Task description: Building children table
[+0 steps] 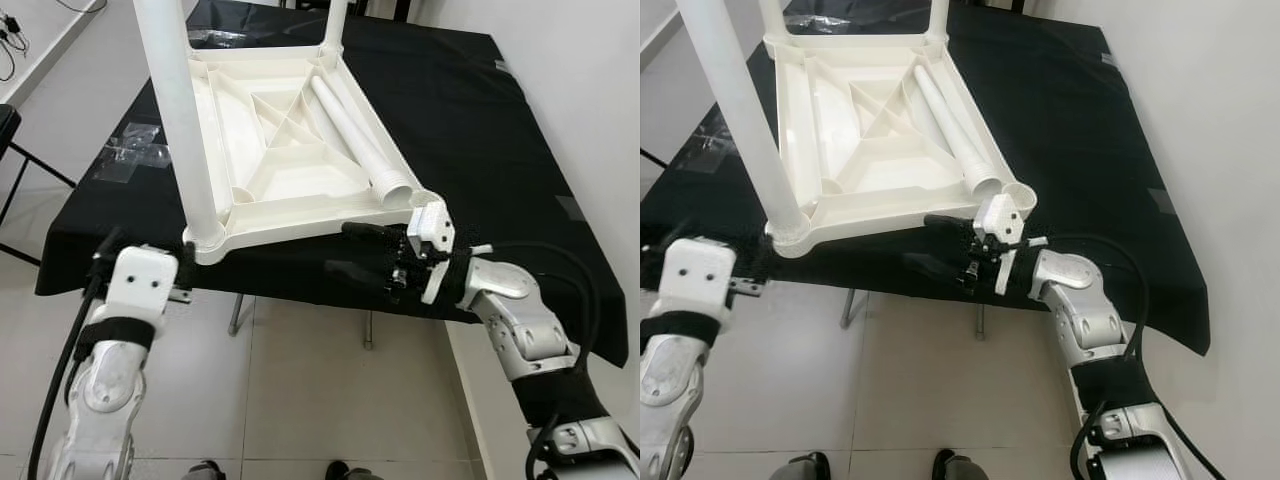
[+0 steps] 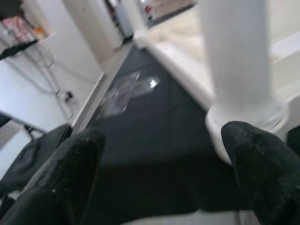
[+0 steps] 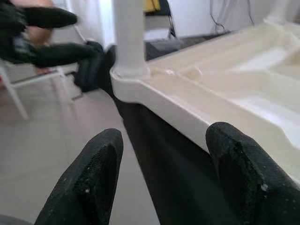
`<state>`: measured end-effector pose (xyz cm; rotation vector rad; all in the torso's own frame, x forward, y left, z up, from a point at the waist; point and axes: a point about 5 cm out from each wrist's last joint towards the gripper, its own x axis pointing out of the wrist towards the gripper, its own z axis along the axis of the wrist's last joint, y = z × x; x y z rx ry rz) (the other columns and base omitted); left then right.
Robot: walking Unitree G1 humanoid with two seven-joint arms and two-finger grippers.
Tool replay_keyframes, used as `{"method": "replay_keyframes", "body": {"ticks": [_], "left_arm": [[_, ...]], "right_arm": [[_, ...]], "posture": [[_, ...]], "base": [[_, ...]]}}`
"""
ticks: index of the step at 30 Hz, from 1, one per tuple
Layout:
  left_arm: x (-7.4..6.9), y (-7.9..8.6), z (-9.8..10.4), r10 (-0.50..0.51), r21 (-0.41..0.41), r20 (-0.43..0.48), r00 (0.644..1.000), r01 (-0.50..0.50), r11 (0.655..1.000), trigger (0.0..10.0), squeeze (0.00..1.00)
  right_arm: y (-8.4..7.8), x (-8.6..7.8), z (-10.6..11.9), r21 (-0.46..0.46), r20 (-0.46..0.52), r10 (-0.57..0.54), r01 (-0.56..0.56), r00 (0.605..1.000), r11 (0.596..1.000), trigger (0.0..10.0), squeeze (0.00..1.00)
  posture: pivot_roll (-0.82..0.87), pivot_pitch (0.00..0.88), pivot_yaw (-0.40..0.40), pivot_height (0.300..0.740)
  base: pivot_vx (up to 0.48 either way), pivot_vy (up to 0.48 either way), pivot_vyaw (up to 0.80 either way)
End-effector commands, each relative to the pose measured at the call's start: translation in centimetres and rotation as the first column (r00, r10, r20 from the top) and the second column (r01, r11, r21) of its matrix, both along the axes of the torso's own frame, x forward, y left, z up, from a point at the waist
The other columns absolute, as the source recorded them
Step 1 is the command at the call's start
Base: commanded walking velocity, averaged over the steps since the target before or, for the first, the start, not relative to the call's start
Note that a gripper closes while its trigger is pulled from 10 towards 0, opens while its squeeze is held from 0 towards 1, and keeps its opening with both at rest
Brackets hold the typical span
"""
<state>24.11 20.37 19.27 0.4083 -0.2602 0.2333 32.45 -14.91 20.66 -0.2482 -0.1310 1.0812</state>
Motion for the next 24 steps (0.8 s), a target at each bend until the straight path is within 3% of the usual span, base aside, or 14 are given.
{"method": "replay_keyframes", "body": {"ticks": [1, 6, 8, 9, 10, 11, 12, 13, 14, 16, 21, 24], "left_arm": [[0.1, 0.5, 0.1, 0.033, -0.007, 0.011, 0.999, -0.033, 0.999, 10.0, 0.00], [0.8, 0.9, 0.6, 0.013, -0.023, 0.039, 0.999, -0.012, 1.000, 10.0, 0.00], [1.6, 0.3, 0.7, -0.084, -0.072, 0.047, 0.995, 0.087, 0.994, 10.0, 0.00], [2.2, -0.5, 0.8, -0.172, -0.125, 0.051, 0.984, 0.177, 0.976, 10.0, 0.00], [2.2, -0.5, 0.8, -0.172, -0.125, 0.051, 0.984, 0.177, 0.976, 10.0, 0.00], [2.5, -1.4, 0.7, -0.269, -0.180, 0.049, 0.962, 0.274, 0.945, 10.0, 0.00], [2.5, -1.4, 0.7, -0.269, -0.180, 0.049, 0.962, 0.274, 0.945, 10.0, 0.00], [2.7, -2.4, 0.6, -0.349, -0.193, 0.049, 0.936, 0.351, 0.916, 10.0, 0.00], [2.7, -2.4, 0.6, -0.349, -0.193, 0.049, 0.936, 0.351, 0.916, 10.0, 0.00], [2.5, -4.0, 0.4, -0.443, -0.198, 0.047, 0.895, 0.443, 0.874, 10.0, 0.00], [2.8, -4.4, 0.3, -0.458, -0.209, 0.050, 0.887, 0.458, 0.864, 10.0, 0.00], [3.7, -3.7, 1.1, -0.402, -0.174, 0.077, 0.912, 0.409, 0.896, 10.0, 0.00]], "right_arm": [[0.1, -0.3, -0.7, -0.014, -0.016, 0.009, -0.009, 1.000, 1.000, 10.0, 0.00], [0.3, -0.5, -0.7, -0.011, -0.022, 0.017, -0.018, 1.000, 1.000, 10.0, 0.00], [0.4, -0.6, -0.8, -0.013, -0.024, 0.022, -0.022, 0.999, 1.000, 10.0, 0.00], [0.4, -0.7, -0.8, -0.014, -0.025, 0.023, -0.023, 0.999, 1.000, 10.0, 0.00], [0.4, -0.7, -0.8, -0.014, -0.025, 0.023, -0.023, 0.999, 1.000, 10.0, 0.00], [0.4, -0.7, -0.8, -0.015, -0.025, 0.023, -0.023, 0.999, 1.000, 10.0, 0.00], [0.4, -0.7, -0.8, -0.015, -0.025, 0.023, -0.023, 0.999, 1.000, 10.0, 0.00], [0.4, -0.7, -0.8, -0.016, -0.025, 0.022, -0.023, 0.999, 1.000, 10.0, 0.00], [0.4, -0.7, -0.8, -0.016, -0.025, 0.022, -0.023, 0.999, 1.000, 10.0, 0.00], [0.5, -0.9, -0.9, -0.020, -0.025, 0.029, -0.030, 0.999, 0.999, 10.0, 0.00], [0.7, -1.0, -0.8, -0.015, -0.025, 0.041, -0.041, 0.999, 0.999, 10.0, 0.00], [0.9, -1.1, -0.9, -0.011, -0.029, 0.048, -0.048, 0.998, 0.999, 10.0, 0.00]], "posture": [[0.09, 0.241, -0.082, 0.740], [0.09, 0.241, -0.087, 0.740], [0.08, 0.241, -0.090, 0.740], [0.08, 0.241, -0.089, 0.740], [0.08, 0.241, -0.089, 0.740], [0.07, 0.241, -0.088, 0.740], [0.07, 0.241, -0.088, 0.740], [0.07, 0.241, -0.087, 0.740], [0.07, 0.241, -0.087, 0.740], [0.07, 0.243, -0.083, 0.740], [0.07, 0.244, -0.084, 0.740], [0.06, 0.244, -0.084, 0.740]], "base": [[0.000, 0.000, 0.00], [0.000, 0.000, 0.00], [0.000, 0.000, 0.00], [0.000, 0.000, 0.00], [0.000, 0.000, 0.00], [0.000, 0.000, 0.00], [0.000, 0.000, 0.00], [0.000, 0.000, 0.00], [0.000, 0.000, 0.00], [0.000, 0.000, 0.00], [0.000, 0.000, 0.00], [0.000, 0.000, 0.00]]}}
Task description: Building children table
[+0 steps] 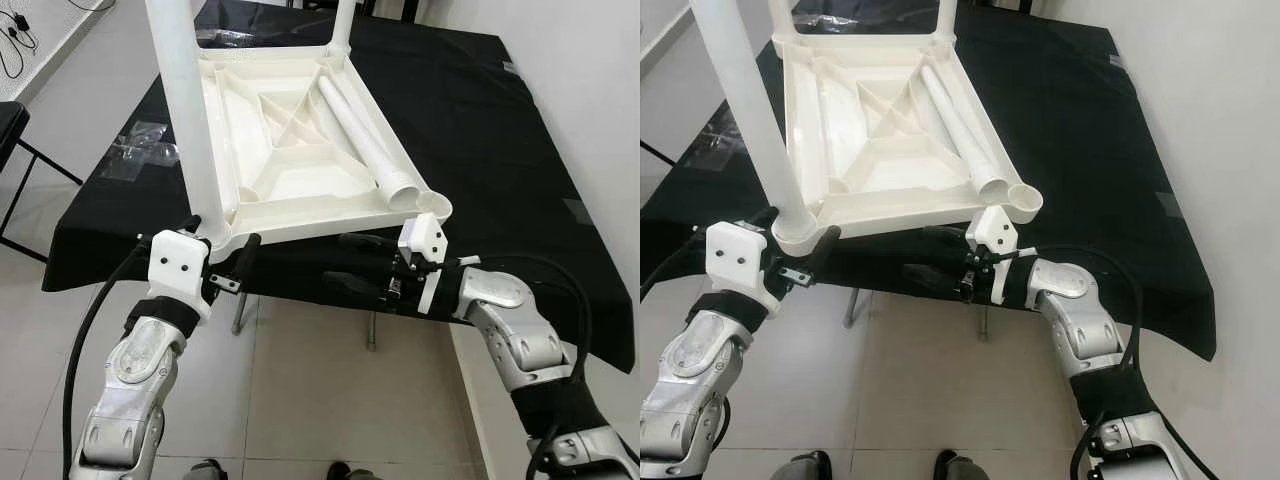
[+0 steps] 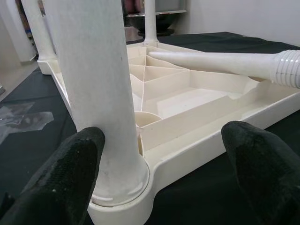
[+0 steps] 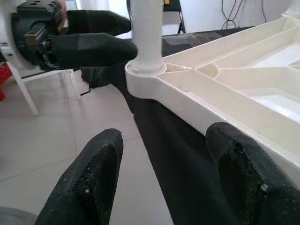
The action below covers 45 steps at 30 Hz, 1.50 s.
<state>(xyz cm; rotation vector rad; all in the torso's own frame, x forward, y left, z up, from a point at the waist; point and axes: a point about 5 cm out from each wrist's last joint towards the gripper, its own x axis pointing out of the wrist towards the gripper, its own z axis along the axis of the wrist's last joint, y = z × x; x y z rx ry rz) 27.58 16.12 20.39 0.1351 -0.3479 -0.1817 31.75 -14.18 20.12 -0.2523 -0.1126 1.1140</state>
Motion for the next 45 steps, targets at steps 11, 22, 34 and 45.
{"method": "replay_keyframes", "body": {"ticks": [11, 22, 34, 45], "left_arm": [[2.3, 5.6, 2.9, 0.230, 0.082, 0.130, 0.964, -0.242, 0.967, 10.0, 0.00], [2.8, 13.7, 5.2, 0.416, 0.169, 0.190, 0.889, -0.447, 0.879, 10.0, 0.00], [4.8, 12.1, 7.1, 0.230, 0.197, 0.211, 0.950, -0.272, 0.942, 10.0, 0.00], [1.3, 8.0, 5.5, 0.033, 0.168, 0.177, 0.984, -0.063, 0.984, 10.0, 0.00]], "right_arm": [[0.2, -0.8, -0.5, 0.006, -0.023, 0.011, -0.011, 1.000, 1.000, 10.0, 0.00], [0.5, -1.6, -0.9, 0.015, -0.041, 0.014, -0.013, 0.999, 1.000, 10.0, 0.00], [1.9, -1.9, -1.3, 0.014, -0.054, 0.038, -0.038, 0.998, 0.999, 10.0, 0.00], [1.6, -2.0, -1.2, 0.045, -0.048, -0.016, 0.018, 0.999, 0.999, 10.0, 0.00]], "posture": [[0.05, 0.253, -0.081, 0.740], [0.03, 0.271, -0.091, 0.740], [0.03, 0.273, -0.099, 0.740], [0.04, 0.276, -0.074, 0.740]], "base": [[0.000, 0.000, 0.00], [0.000, 0.000, 0.00], [0.000, 0.000, 0.00], [0.000, 0.000, 0.00]]}}
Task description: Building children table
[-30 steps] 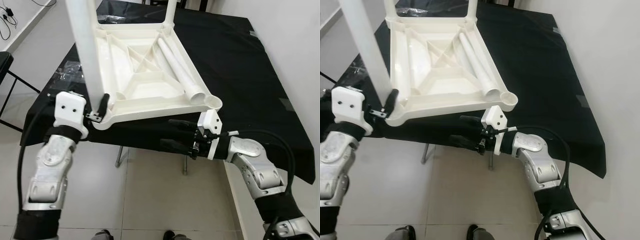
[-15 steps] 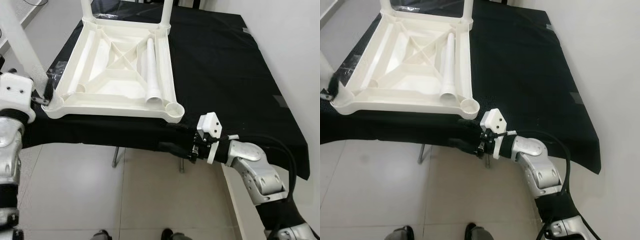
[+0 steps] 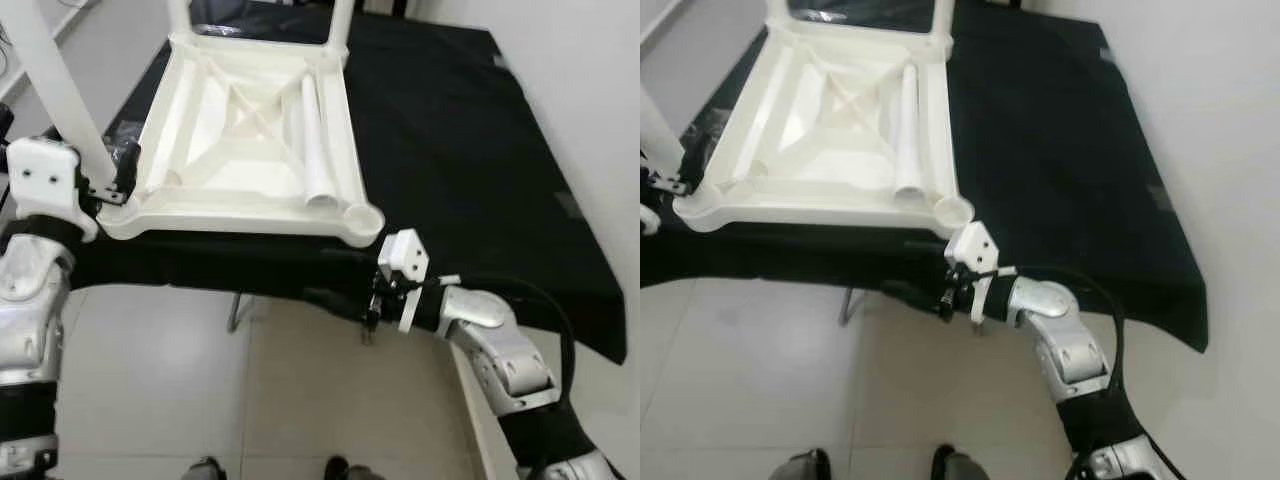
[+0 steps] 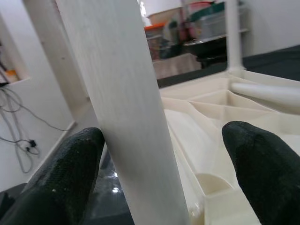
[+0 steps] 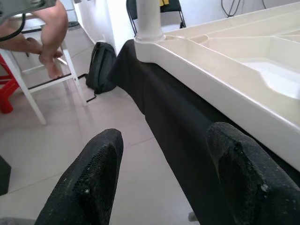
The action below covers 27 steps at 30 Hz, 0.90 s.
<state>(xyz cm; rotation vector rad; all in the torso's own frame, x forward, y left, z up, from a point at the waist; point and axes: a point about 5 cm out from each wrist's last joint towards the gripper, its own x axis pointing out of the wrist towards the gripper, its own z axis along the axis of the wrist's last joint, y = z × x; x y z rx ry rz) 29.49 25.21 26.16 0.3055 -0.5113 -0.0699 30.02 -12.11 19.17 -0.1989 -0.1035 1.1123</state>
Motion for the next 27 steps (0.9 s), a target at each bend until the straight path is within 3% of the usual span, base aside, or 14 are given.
{"method": "replay_keyframes", "body": {"ticks": [1, 3, 4, 10, 11, 15, 16, 17, 18, 19, 20, 21, 23, 27], "left_arm": [[-1.2, -1.2, -0.5, -0.086, 0.078, -0.033, 0.996, 0.088, 0.993, 10.0, 0.00], [-1.7, -0.9, -0.6, -0.083, 0.102, -0.041, 0.996, 0.087, 0.991, 10.0, 0.00], [-2.5, 0.1, -0.3, -0.053, 0.124, -0.040, 0.998, 0.058, 0.991, 10.0, 0.00], [-3.8, 1.4, 0.9, -0.006, 0.124, -0.028, 1.000, 0.009, 0.992, 10.0, 0.00], [-4.7, 0.7, 1.2, -0.049, 0.074, -0.045, 0.998, 0.052, 0.996, 10.0, 0.00], [-5.1, -0.2, 0.9, -0.102, 0.047, -0.076, 0.992, 0.106, 0.993, 10.0, 0.00], [-5.2, -1.0, 0.0, -0.154, 0.028, -0.123, 0.980, 0.158, 0.987, 10.0, 0.00], [-5.4, -2.6, -1.7, -0.247, -0.014, -0.210, 0.946, 0.250, 0.968, 10.0, 0.00], [-5.4, -2.6, -1.7, -0.247, -0.014, -0.210, 0.946, 0.250, 0.968, 10.0, 0.00], [-5.7, -4.2, -3.3, -0.328, -0.031, -0.278, 0.903, 0.333, 0.942, 10.0, 0.00], [-5.7, -4.2, -3.3, -0.328, -0.031, -0.278, 0.903, 0.333, 0.942, 10.0, 0.00], [-5.8, -5.6, -4.9, -0.374, -0.064, -0.318, 0.871, 0.374, 0.925, 10.0, 0.00], [-5.5, -7.4, -6.4, -0.379, -0.129, -0.324, 0.867, 0.356, 0.925, 10.0, 0.00], [-5.4, -8.3, -6.7, -0.391, -0.183, -0.319, 0.863, 0.349, 0.919, 10.0, 0.00]], "right_arm": [[-0.5, -0.2, -0.2, 0.014, -0.015, -0.019, 0.019, 1.000, 1.000, 10.0, 0.00], [-0.6, -0.3, -0.2, 0.020, -0.018, -0.017, 0.017, 1.000, 1.000, 10.0, 0.00], [-0.6, -0.5, -0.2, 0.025, -0.023, -0.002, 0.003, 1.000, 1.000, 10.0, 0.00], [-0.5, -0.6, -0.3, 0.023, -0.027, 0.008, -0.007, 1.000, 1.000, 10.0, 0.00], [-0.6, -0.6, -0.4, 0.025, -0.030, 0.013, -0.012, 0.999, 1.000, 10.0, 0.00], [-0.6, -0.7, -0.4, 0.025, -0.031, 0.014, -0.014, 0.999, 1.000, 10.0, 0.00], [-0.6, -0.6, -0.5, 0.018, -0.029, 0.007, -0.007, 1.000, 1.000, 10.0, 0.00], [-0.7, -0.3, -0.5, 0.020, -0.028, -0.019, 0.020, 0.999, 1.000, 10.0, 0.00], [-0.7, -0.3, -0.5, 0.020, -0.028, -0.019, 0.020, 0.999, 1.000, 10.0, 0.00], [-0.8, 0.0, -0.4, 0.030, -0.026, -0.060, 0.061, 0.998, 0.998, 10.0, 0.00], [-0.8, 0.0, -0.4, 0.030, -0.026, -0.060, 0.061, 0.998, 0.998, 10.0, 0.00], [-1.2, 0.6, -0.3, 0.048, -0.022, -0.135, 0.136, 0.991, 0.990, 10.0, 0.00], [-2.0, 1.4, -0.1, 0.086, -0.030, -0.238, 0.240, 0.971, 0.967, 10.0, 0.00], [-2.4, 1.6, -0.1, 0.101, -0.032, -0.284, 0.286, 0.958, 0.953, 10.0, 0.00]], "posture": [[0.05, 0.277, -0.077, 0.740], [0.05, 0.277, -0.077, 0.740], [0.06, 0.279, -0.074, 0.740], [0.07, 0.278, -0.070, 0.740], [0.08, 0.276, -0.072, 0.740], [0.08, 0.275, -0.073, 0.740], [0.07, 0.272, -0.076, 0.740], [0.07, 0.271, -0.077, 0.740], [0.07, 0.271, -0.077, 0.740], [0.07, 0.270, -0.078, 0.740], [0.07, 0.270, -0.078, 0.740], [0.06, 0.269, -0.079, 0.740], [0.05, 0.270, -0.081, 0.740], [0.04, 0.268, -0.083, 0.740]], "base": [[0.000, 0.000, 0.00], [0.000, 0.000, 0.00], [0.000, 0.000, 0.00], [0.000, 0.000, 0.00], [0.000, 0.000, 0.00], [0.000, 0.000, 0.00], [0.000, 0.000, 0.00], [0.000, 0.000, 0.00], [0.000, 0.000, 0.00], [0.000, 0.000, 0.00], [0.000, 0.000, 0.00], [0.000, 0.000, 0.00], [0.000, 0.000, 0.00], [0.000, 0.000, 0.00]]}}
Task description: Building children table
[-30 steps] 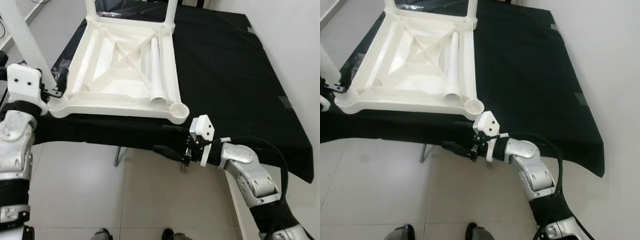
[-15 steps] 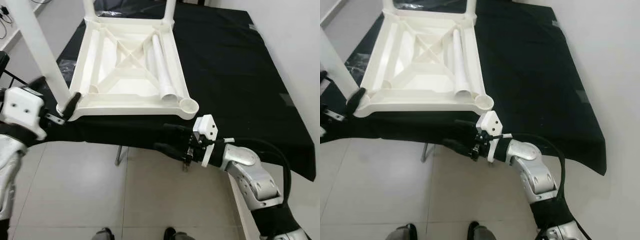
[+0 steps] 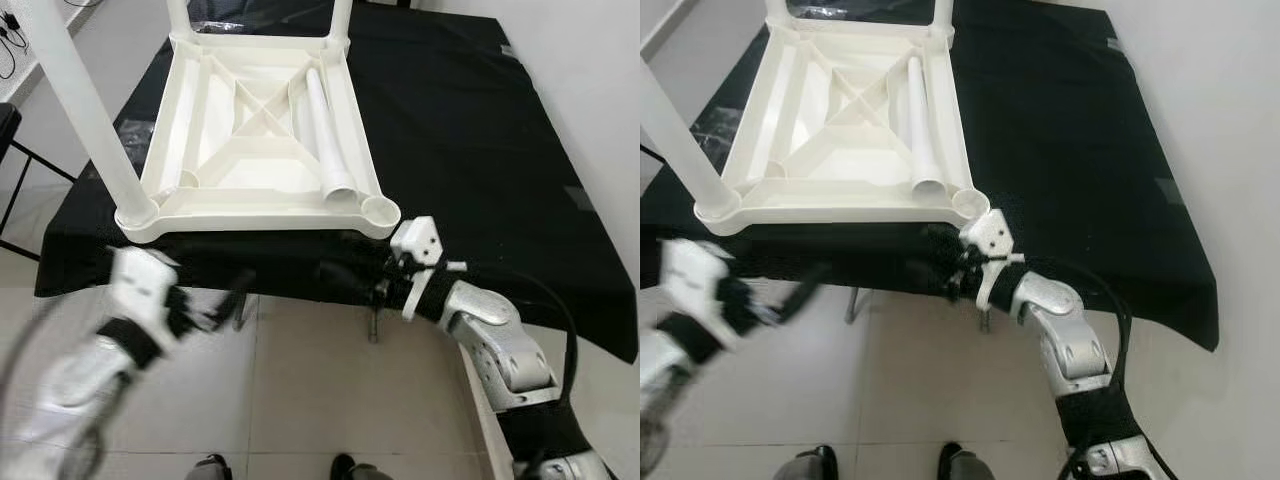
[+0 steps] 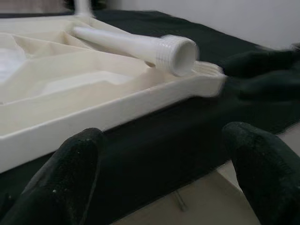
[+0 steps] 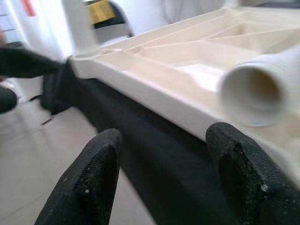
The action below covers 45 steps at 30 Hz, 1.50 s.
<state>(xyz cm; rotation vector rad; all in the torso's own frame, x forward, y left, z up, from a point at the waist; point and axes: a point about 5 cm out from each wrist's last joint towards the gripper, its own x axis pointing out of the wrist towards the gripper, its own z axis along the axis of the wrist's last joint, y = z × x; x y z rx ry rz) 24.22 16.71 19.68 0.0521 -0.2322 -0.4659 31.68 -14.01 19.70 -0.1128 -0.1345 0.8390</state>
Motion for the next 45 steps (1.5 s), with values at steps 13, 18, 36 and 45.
{"method": "replay_keyframes", "body": {"ticks": [13, 18, 36, 45], "left_arm": [[0.5, -4.6, -2.3, -0.026, -0.049, -0.102, 0.994, 0.021, 0.999, 10.0, 0.00], [1.2, -4.2, -1.5, 0.006, -0.033, -0.065, 0.998, -0.008, 0.999, 10.0, 0.00], [1.3, -4.8, -1.6, 0.010, -0.017, -0.062, 0.998, -0.011, 1.000, 10.0, 0.00], [1.2, -4.3, -1.8, 0.111, 0.036, -0.039, 0.993, -0.109, 0.993, 10.0, 0.00]], "right_arm": [[-1.8, 0.6, -0.8, 0.168, -0.093, -0.302, 0.314, 0.949, 0.934, 10.0, 0.00], [-0.7, 0.7, -0.9, 0.178, -0.100, -0.292, 0.306, 0.951, 0.935, 10.0, 0.00], [0.2, -0.1, 0.4, 0.139, -0.010, -0.149, 0.149, 0.989, 0.979, 10.0, 0.00], [-1.0, -0.2, 1.6, 0.109, 0.039, -0.089, 0.084, 0.995, 0.990, 10.0, 0.00]], "posture": [[0.01, 0.256, -0.069, 0.740], [0.02, 0.254, -0.069, 0.740], [0.03, 0.249, -0.063, 0.740], [0.03, 0.245, -0.061, 0.740]], "base": [[0.124, 0.000, -0.18], [0.302, 0.000, -0.48], [0.295, 0.000, 0.17], [0.000, 0.000, 0.00]]}}
